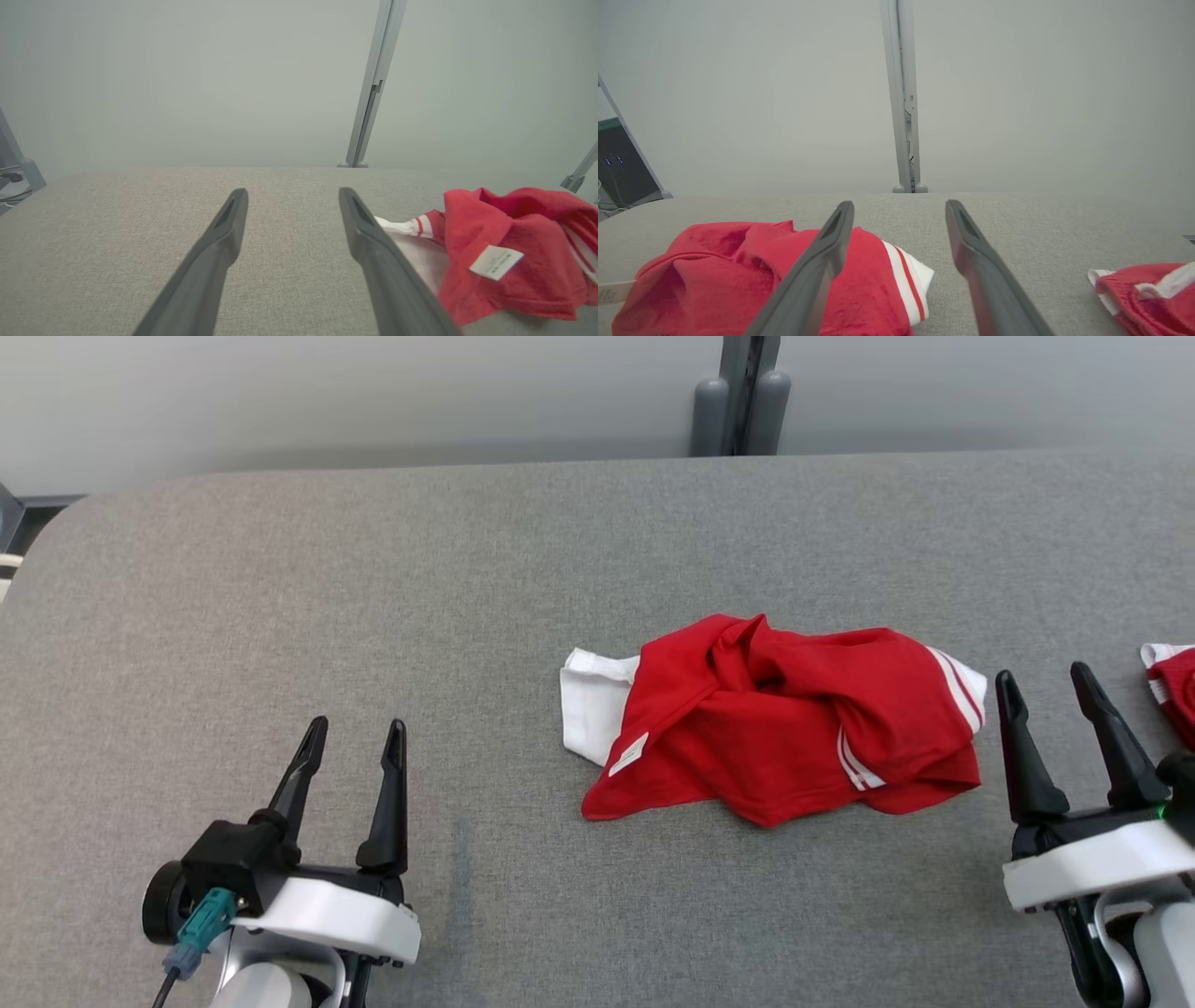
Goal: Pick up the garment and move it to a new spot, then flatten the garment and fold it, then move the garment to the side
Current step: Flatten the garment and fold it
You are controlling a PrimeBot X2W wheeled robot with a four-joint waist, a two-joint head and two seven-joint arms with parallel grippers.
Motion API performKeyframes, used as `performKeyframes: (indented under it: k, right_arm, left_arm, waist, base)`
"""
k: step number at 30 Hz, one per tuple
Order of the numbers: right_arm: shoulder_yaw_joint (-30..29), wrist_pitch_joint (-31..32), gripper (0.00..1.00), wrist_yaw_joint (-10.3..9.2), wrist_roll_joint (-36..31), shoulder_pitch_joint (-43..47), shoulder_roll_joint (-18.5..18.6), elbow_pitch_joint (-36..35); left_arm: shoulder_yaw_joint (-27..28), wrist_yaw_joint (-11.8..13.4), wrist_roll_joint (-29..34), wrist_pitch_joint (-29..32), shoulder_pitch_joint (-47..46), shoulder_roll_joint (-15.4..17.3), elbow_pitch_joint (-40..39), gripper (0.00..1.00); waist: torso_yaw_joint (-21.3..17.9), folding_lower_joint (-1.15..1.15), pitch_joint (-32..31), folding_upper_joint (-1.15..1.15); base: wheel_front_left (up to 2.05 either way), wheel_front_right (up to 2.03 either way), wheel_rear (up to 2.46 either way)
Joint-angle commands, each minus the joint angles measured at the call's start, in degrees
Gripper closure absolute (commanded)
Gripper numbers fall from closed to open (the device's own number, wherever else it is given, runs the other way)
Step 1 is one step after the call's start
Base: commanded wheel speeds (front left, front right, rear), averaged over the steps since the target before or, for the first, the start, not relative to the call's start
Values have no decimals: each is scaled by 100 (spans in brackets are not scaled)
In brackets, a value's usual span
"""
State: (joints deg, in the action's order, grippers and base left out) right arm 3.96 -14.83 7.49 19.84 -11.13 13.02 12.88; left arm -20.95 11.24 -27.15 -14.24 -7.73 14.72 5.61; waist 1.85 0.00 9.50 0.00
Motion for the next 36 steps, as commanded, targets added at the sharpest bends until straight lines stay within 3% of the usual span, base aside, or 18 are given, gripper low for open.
performKeyframes:
  k: [1,11,19,29,36]
  right_arm:
    - [-57,18,0,2,-102,103,-31,-119]
    - [-390,557,0,2,-618,836,-381,-1169]
    - [-460,731,0,2,-640,961,-493,-1455]
    - [-250,768,0,2,-524,724,-513,-1492]
    - [-212,691,0,2,-423,625,-575,-1407]
  left_arm:
    - [25,44,6,-40,60,41,-29,0]
    - [-33,154,12,91,388,148,-246,0]
    - [-207,79,70,196,267,138,-339,0]
    - [-1133,-717,-55,1066,-447,-198,314,0]
    - [-1366,-974,-165,1515,-1040,-479,1315,0]
  waist:
    - [-39,0,-80,0]
    - [-109,0,-301,0]
    - [-114,0,-263,0]
    - [-463,0,30,0]
    - [-793,0,251,0]
  base:
    - [0,0,0]
    - [0,0,0]
    - [0,0,0]
    - [0,0,0]
    - [0,0,0]
